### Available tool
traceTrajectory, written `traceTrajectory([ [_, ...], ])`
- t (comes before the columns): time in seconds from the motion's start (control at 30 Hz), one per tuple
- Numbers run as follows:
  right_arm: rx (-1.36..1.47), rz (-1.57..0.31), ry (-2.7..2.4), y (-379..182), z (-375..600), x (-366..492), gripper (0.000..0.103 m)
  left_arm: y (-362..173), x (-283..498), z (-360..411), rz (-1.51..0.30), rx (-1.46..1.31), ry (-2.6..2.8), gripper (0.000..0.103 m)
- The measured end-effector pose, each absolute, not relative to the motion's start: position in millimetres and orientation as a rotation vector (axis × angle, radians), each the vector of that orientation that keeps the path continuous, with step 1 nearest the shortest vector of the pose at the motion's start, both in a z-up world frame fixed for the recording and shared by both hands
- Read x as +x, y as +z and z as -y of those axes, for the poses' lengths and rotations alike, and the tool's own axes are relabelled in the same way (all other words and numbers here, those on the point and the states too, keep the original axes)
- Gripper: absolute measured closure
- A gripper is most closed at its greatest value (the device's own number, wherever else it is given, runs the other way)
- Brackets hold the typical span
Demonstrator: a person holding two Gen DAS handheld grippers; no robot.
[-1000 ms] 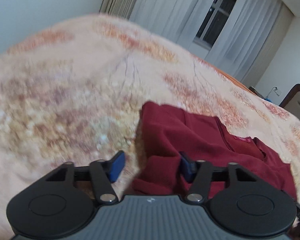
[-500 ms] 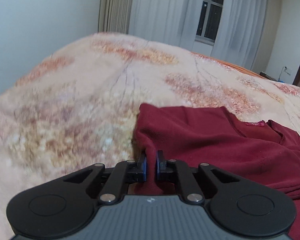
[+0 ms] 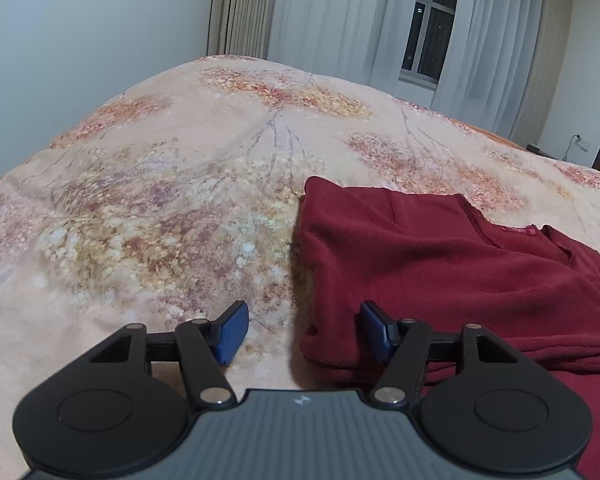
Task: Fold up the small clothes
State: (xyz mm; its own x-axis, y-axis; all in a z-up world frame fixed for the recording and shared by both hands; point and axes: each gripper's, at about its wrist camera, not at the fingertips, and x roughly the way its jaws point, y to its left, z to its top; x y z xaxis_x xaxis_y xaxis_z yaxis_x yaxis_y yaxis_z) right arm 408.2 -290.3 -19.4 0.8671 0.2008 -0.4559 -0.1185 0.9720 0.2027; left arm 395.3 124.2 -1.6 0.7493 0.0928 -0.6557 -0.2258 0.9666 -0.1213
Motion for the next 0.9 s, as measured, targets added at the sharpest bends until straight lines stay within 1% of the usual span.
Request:
traceTrajectory([
  [0.03,0.161,-0.507,0.170,-18,289,410,0.013,1,395,-123,-0.706,-0.199,0.181,0.034],
  [0.07,0.152,-0.522,0.170,-15,289,410,0.011,4,394,-122,-0.711,-0.202,0.186,0.027],
  [0.1,0.143,-0.531,0.167,-10,288,409,0.005,8,390,-121,-0.715,-0.208,0.180,0.022],
  [0.13,0.136,-0.531,0.164,-6,289,404,0.001,11,385,-120,-0.714,-0.214,0.169,0.013],
  [0.27,0.145,-0.525,0.174,9,301,368,0.001,20,352,-111,-0.679,-0.196,0.136,0.003],
  [0.33,0.144,-0.531,0.174,12,309,345,0.001,22,329,-105,-0.656,-0.179,0.134,0.001],
  [0.6,0.119,-0.591,0.111,-7,326,232,0.001,3,233,-76,-0.648,-0.104,0.074,0.001],
  [0.7,0.102,-0.539,0.096,-10,324,188,0.001,-5,195,-58,-0.630,-0.029,0.068,0.001],
  [0.77,0.097,-0.537,0.093,-9,321,165,0.001,-7,174,-47,-0.629,0.021,0.073,0.001],
  [0.9,0.128,-0.535,0.108,-10,315,128,0.001,-15,140,-42,-0.652,-0.038,0.058,0.001],
])
